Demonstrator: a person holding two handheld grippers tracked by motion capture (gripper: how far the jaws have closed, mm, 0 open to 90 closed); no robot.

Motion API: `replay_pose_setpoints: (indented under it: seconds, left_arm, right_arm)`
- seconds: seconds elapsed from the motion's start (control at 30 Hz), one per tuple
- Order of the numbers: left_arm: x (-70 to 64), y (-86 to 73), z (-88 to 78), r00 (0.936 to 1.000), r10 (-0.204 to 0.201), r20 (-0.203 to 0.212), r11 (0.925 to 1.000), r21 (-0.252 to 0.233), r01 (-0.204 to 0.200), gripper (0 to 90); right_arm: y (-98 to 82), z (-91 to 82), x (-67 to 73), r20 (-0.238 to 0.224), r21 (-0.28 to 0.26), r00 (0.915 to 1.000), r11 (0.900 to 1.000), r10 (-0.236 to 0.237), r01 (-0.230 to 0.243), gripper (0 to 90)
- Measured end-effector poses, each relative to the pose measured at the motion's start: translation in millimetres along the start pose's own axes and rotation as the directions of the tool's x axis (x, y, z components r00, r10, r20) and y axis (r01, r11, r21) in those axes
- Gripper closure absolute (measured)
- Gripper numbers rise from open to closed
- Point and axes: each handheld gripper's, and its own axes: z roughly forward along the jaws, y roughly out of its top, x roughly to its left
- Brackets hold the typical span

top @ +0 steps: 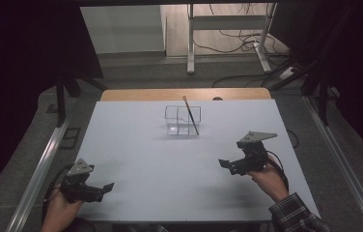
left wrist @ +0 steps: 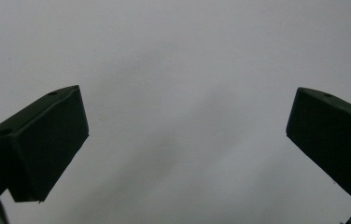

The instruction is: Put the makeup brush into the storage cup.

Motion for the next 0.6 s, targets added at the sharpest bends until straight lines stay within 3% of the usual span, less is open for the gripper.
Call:
replay_pose_setpoints:
  seconds: [0.6]
  left_arm:
    - [0.0, -0.1, 0.1, 1.0, -0.002, 0.0, 1.0, 0.0, 0.002, 0.0]
  right_arm:
    - [-12.0, -8.8, 1.9, 0.013, 0.021, 0.9999, 1.0, -0.005, 0.004, 0.0]
